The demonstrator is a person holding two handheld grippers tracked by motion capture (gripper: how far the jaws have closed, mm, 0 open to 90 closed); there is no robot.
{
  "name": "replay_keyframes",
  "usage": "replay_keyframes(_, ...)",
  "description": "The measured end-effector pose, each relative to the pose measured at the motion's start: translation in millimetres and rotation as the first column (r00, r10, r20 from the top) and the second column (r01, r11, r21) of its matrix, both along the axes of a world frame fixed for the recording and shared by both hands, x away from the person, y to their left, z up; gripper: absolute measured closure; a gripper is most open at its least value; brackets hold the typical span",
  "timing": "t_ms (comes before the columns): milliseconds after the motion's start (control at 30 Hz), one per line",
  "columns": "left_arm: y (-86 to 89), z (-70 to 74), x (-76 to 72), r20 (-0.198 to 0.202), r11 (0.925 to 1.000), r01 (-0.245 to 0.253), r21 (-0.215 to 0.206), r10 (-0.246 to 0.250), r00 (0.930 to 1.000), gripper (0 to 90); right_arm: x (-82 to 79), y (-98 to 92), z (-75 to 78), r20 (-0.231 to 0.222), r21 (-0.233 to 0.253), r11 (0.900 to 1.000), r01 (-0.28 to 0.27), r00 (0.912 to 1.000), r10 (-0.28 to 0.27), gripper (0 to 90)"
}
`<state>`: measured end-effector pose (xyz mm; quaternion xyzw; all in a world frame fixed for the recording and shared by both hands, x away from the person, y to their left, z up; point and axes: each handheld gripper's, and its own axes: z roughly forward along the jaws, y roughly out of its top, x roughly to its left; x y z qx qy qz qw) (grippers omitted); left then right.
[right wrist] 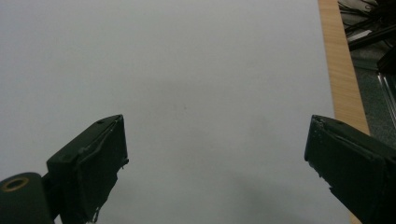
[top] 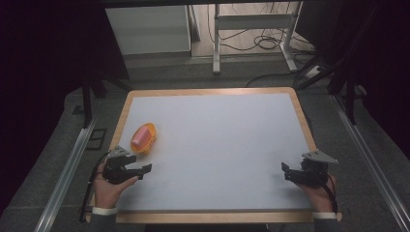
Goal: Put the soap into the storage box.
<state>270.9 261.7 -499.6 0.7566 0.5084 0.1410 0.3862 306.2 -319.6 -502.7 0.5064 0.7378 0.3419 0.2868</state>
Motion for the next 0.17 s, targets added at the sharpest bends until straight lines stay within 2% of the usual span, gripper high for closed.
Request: replay_keyframes(167, 1.8, -2.4, 1.1, -0.009, 1.0000, -0.004, -0.002, 0.004, 0.9999, 23.7, -0.7, -0.8, 4.2, 0.018, 0.018, 1.000, -0.010, 0.9998, 0.009, 5.6)
